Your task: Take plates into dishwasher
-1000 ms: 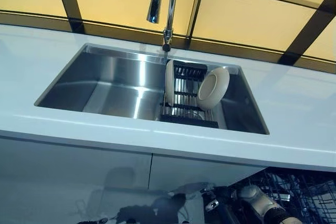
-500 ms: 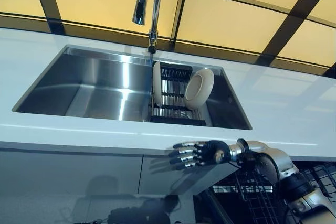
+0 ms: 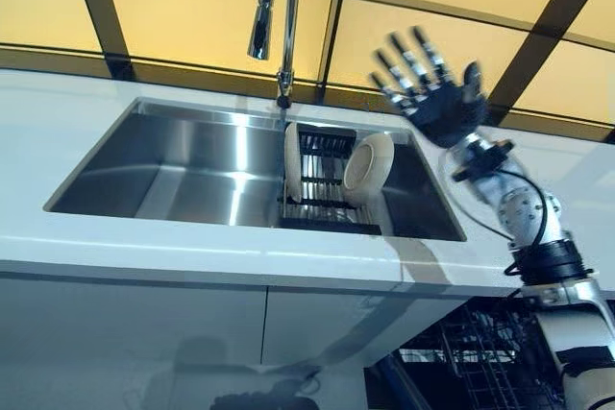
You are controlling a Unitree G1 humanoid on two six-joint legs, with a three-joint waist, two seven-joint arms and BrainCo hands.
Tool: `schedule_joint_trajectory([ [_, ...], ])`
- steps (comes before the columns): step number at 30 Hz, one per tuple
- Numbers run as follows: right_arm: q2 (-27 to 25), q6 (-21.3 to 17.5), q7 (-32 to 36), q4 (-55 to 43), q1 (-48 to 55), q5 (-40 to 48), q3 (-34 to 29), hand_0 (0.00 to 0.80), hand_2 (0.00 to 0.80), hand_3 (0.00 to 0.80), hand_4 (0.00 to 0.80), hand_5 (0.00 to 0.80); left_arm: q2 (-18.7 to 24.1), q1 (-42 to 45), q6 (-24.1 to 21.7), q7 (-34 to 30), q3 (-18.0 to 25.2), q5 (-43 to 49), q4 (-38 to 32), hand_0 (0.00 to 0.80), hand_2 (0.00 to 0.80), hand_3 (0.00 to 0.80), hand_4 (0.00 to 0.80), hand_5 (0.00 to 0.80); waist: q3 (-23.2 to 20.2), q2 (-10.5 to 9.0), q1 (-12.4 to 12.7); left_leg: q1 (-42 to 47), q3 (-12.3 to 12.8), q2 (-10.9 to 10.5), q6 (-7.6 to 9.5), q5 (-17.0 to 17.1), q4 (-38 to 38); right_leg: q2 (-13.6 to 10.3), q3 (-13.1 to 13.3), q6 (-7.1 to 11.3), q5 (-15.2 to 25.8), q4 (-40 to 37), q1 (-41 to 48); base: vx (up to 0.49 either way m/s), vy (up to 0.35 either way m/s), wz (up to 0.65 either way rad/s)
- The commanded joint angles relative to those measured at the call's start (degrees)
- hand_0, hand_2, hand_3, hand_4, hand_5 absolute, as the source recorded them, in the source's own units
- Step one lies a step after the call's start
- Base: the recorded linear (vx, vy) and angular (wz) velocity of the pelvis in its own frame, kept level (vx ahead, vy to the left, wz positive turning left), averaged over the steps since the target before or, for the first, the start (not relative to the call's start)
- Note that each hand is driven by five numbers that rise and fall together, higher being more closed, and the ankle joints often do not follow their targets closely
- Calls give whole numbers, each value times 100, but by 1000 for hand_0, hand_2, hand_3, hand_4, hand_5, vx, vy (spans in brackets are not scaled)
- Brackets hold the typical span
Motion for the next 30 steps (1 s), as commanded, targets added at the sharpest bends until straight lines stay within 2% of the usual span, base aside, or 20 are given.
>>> schedule_joint_trajectory([
  [1,-482,-943,-864,381,-1070,-886,-165,0,0,0,0,0,-13,-289,75,93,-292,-230,453,0,0,0,0,0,-82,88,81,93,98,18,162,-356,14,-262,2,491,210,40,-276,62,29,-6],
  [3,-758,-822,-1220,639,-1388,-883,-18,0,0,0,0,0,-8,-274,103,75,-269,-260,431,0,0,0,0,0,-64,87,82,90,77,4,152,-346,14,-256,-3,473,198,33,-250,54,23,-4],
  [4,-871,-834,-1534,731,-1560,-1297,105,0,0,0,0,0,3,-260,130,46,-263,-274,416,0,0,0,0,0,-58,86,92,80,62,-2,143,-331,14,-251,-8,461,196,29,-243,55,27,-1],
  [7,-1180,-621,-2041,1032,-1998,-1605,562,0,0,0,0,0,-20,-182,167,22,-271,-338,401,0,0,0,0,0,-53,57,126,29,22,-12,119,-282,14,-232,-21,426,182,-9,-208,57,21,-2],
  [11,-1358,-331,-2307,1291,-2423,-1965,1026,0,0,0,0,0,-30,-121,201,4,-289,-325,368,0,0,0,0,0,-16,2,197,-52,-24,-2,76,-232,14,-219,-78,407,157,-20,-185,43,-3,0],
  [13,-1419,148,-2361,1470,-2725,-2308,1398,0,0,0,0,0,-33,-127,261,1,-307,-322,343,0,0,0,0,0,24,-35,247,-105,-65,-6,61,-199,14,-224,-126,402,149,-20,-180,40,-10,5],
  [16,-1427,792,-2076,1880,-3091,-2575,1941,0,0,0,0,0,-38,-98,289,37,-302,-312,304,0,0,0,0,0,73,-78,315,-157,-99,-12,44,-158,14,-227,-181,393,149,-20,-185,23,1,2],
  [17,-1428,837,-2057,1928,-3154,-2575,2019,0,0,0,0,0,-41,-95,290,46,-309,-317,297,0,0,0,0,0,78,-82,321,-166,-102,-10,39,-152,14,-227,-189,392,149,-20,-186,31,5,8],
  [18,-1413,1208,-1811,2137,-3342,-2766,2265,0,0,0,0,0,-45,-77,296,78,-311,-313,270,0,0,0,0,0,101,-104,350,-193,-112,-8,25,-133,14,-225,-217,387,146,-20,-184,28,4,10],
  [21,-1346,1798,-1228,2582,-3678,-3382,2728,0,0,0,0,0,-37,-80,324,145,-308,-284,237,0,0,0,0,0,155,-157,419,-251,-151,-11,12,-95,14,-211,-251,379,150,-20,-189,21,1,8],
  [25,-1223,1967,-320,3171,-3895,-4322,3218,0,0,0,0,0,-22,-86,321,218,-304,-291,230,0,0,0,0,0,232,-239,497,-357,-181,4,-9,-34,14,-172,-267,361,157,-20,-242,-5,-5,9],
  [30,-1093,2085,125,3235,-3882,-4829,3475,0,0,0,0,0,2,-98,280,278,-328,-420,148,0,0,0,0,0,346,-312,544,-467,-188,38,-19,22,14,-125,-256,343,171,-20,-320,-25,-6,1],
])
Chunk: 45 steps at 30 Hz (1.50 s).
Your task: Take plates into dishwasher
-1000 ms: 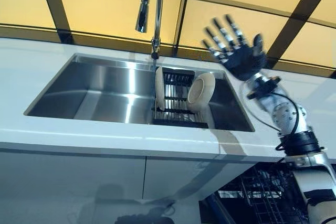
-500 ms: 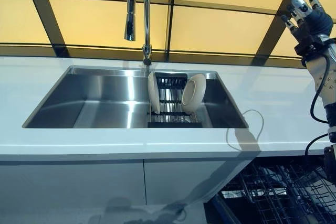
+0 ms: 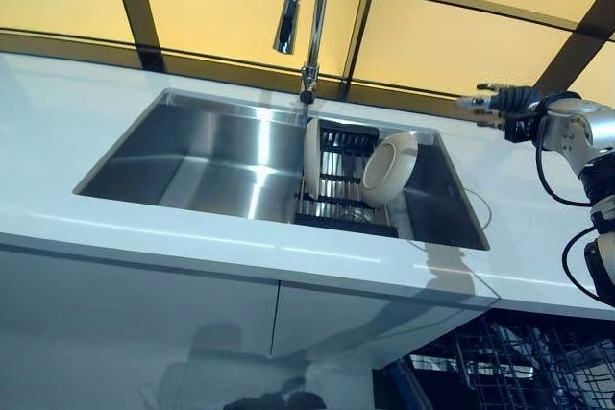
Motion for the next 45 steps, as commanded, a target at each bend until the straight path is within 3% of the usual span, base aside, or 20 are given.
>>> schedule_joint_trajectory([
  [1,-118,-108,267,243,-1122,-421,526,0,0,0,0,0,184,-289,-22,165,-197,-191,143,0,0,0,0,0,199,-233,155,-127,-14,8,6,-53,-25,-171,-82,372,150,-9,-80,-35,1,-1],
  [17,-213,-31,690,460,-1263,-524,615,0,0,0,0,0,262,-315,-45,206,-296,-295,0,0,0,0,0,0,347,-252,165,-232,-14,18,-3,-20,-25,-147,-19,378,151,-9,-151,-19,-6,0],
  [25,-39,152,617,286,-1087,-150,469,0,0,0,0,0,242,-295,-201,206,-328,-501,-78,0,0,0,0,0,435,-213,188,-286,-27,10,-15,0,-25,-142,-5,363,140,-9,-176,-16,8,0],
  [38,203,782,-8,200,-690,1088,17,0,0,0,0,0,274,-259,-645,200,-342,-679,-254,0,0,0,0,0,590,-206,260,-387,-93,-14,-19,24,-25,-152,-42,346,138,-9,-214,-4,2,0],
  [45,202,603,-1184,292,-615,1753,-365,0,0,0,0,0,301,-270,-641,232,-402,-738,-243,0,0,0,0,0,657,-193,251,-409,-112,-13,-20,24,-25,-140,-7,358,145,-9,-233,-3,3,1],
])
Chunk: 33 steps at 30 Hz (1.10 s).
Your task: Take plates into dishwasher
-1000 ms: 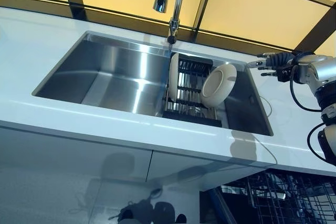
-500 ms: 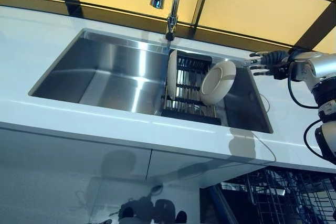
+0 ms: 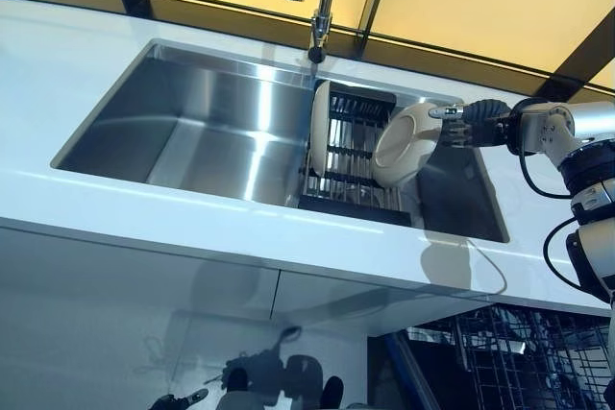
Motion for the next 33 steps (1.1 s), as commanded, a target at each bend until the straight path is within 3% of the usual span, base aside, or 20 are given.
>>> schedule_joint_trajectory([
  [1,-179,-295,-590,146,-381,302,-81,0,0,0,0,0,208,-140,-48,111,-393,-225,73,0,0,0,0,0,83,-163,122,-138,-47,-2,-1,2,-60,-165,36,385,131,-11,-23,0,0,0],
  [33,44,-231,182,32,-400,-623,246,0,0,0,0,0,168,-133,-120,91,-506,-508,-124,0,0,0,0,0,218,-160,196,-190,-92,-25,2,41,-60,-154,33,377,134,-11,-25,0,0,0],
])
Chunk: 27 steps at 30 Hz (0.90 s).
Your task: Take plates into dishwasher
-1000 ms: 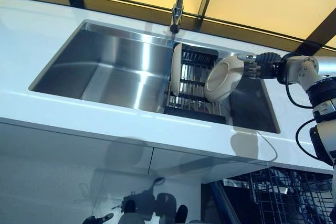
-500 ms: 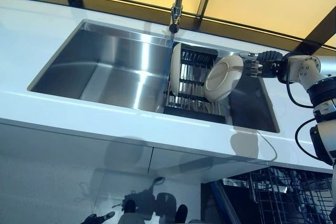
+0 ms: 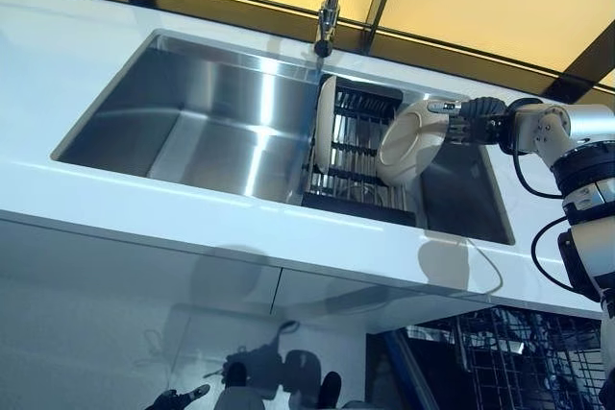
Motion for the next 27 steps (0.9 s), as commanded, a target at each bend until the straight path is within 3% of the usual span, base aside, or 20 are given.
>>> schedule_joint_trajectory([
  [1,-168,-194,64,34,-418,-197,399,0,0,0,0,0,118,-120,-120,58,-289,-152,45,0,0,0,0,0,103,-108,84,-189,-59,-23,6,39,-62,-153,38,377,135,-11,-33,-12,6,5],
  [14,-107,-299,142,15,-293,-819,472,0,0,0,0,0,69,-129,-200,61,-285,-426,-42,0,0,0,0,0,244,-118,114,-282,-76,-14,9,69,-62,-147,10,380,172,-11,-111,-13,8,1],
  [15,-75,-285,135,25,-303,-910,480,78,78,78,78,78,55,-124,-214,61,-286,-463,-37,0,0,0,0,0,257,-119,119,-294,-82,-13,6,76,-62,-145,18,379,177,-11,-122,-36,25,2],
  [18,-48,-320,79,24,-317,-964,508,204,204,204,204,204,28,-116,-214,65,-277,-531,-52,0,0,0,0,0,296,-110,138,-327,-95,-10,5,87,-62,-140,17,374,177,-11,-139,-37,16,0],
  [19,-40,-337,66,28,-323,-973,514,361,361,361,361,361,21,-115,-219,63,-278,-554,-48,0,0,0,0,0,302,-108,141,-335,-98,-10,5,90,-62,-138,18,372,176,-11,-143,0,0,0],
  [20,-22,-375,19,44,-337,-965,532,442,442,442,442,442,6,-112,-238,68,-282,-591,-40,0,0,0,0,0,307,-105,148,-345,-100,-8,3,95,-62,-137,17,370,176,-11,-146,-33,18,4],
  [21,-18,-470,1,52,-347,-973,542,728,728,728,728,728,-4,-104,-251,76,-272,-623,-43,0,0,0,0,0,312,-102,154,-349,-104,-7,2,94,-62,-138,11,372,176,-11,-150,-31,18,4],
  [22,-12,-529,-37,58,-359,-1022,553,800,800,800,800,800,-12,-101,-261,84,-271,-629,-41,0,0,0,0,0,310,-97,156,-352,-108,-8,0,94,-62,-138,10,369,173,-11,-150,0,0,0],
  [27,-33,-831,-266,82,-413,-1086,548,800,800,800,800,800,-31,-71,-307,100,-289,-599,-47,0,0,0,0,0,302,-70,177,-360,-127,-27,1,91,-62,-147,5,371,169,-11,-147,-4,1,1],
])
